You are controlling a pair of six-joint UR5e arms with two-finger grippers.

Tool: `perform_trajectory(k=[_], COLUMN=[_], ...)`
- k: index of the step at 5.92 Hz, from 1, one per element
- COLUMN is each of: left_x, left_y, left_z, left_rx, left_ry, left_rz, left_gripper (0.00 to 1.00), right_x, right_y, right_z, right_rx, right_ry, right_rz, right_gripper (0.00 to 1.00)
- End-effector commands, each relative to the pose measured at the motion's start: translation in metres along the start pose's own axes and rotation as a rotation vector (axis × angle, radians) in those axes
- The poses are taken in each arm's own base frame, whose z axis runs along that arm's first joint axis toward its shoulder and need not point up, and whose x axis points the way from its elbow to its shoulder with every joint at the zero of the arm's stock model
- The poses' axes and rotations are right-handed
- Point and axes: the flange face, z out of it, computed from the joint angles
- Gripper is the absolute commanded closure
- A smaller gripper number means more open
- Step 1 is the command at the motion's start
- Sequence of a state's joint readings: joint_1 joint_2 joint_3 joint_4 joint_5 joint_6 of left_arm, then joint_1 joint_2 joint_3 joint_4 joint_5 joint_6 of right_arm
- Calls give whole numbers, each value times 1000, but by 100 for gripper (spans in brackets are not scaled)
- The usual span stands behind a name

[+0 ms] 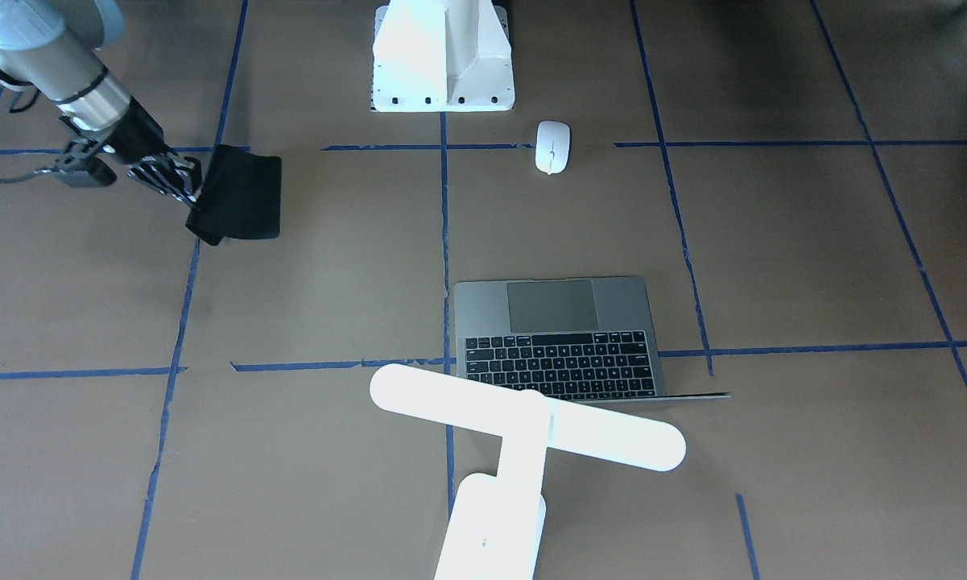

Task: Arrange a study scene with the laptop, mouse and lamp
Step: 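Carry the mouse pad with the right gripper beside the laptop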

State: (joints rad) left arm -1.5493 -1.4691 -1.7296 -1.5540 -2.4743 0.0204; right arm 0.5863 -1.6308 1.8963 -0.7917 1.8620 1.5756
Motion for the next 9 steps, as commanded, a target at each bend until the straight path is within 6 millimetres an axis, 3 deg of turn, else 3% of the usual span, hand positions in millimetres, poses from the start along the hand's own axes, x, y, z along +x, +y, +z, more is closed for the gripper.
perform_trajectory(k=[1, 2, 3, 5, 6, 7, 8, 9], left_x=[1, 1, 3, 3, 4, 4, 6, 15], left_y=[0, 0, -2, -2, -1, -1, -3, -8], left_z=[-1, -1, -2, -2, -2, -2, -3, -9], left_rx=[2, 3, 18, 20, 19, 19, 21, 48], left_ry=[0, 0, 0, 4, 19, 20, 20, 19], left_rz=[3, 6, 22, 26, 25, 24, 28, 57], left_gripper=[0, 0, 0, 0, 0, 0, 0, 0], right_x=[-111, -176, -222, -281, -296, -297, -294, -292], right_y=[-26, -41, -66, -111, -121, -122, -123, -139], right_z=[11, 34, 66, 119, 125, 124, 125, 113], right_rx=[35, 43, 59, 80, 86, 86, 84, 84], right_ry=[39, 70, 98, 159, 167, 167, 173, 172], right_rz=[32, 50, 69, 82, 90, 72, 43, -48], right_gripper=[100, 100, 100, 100, 100, 100, 49, 0])
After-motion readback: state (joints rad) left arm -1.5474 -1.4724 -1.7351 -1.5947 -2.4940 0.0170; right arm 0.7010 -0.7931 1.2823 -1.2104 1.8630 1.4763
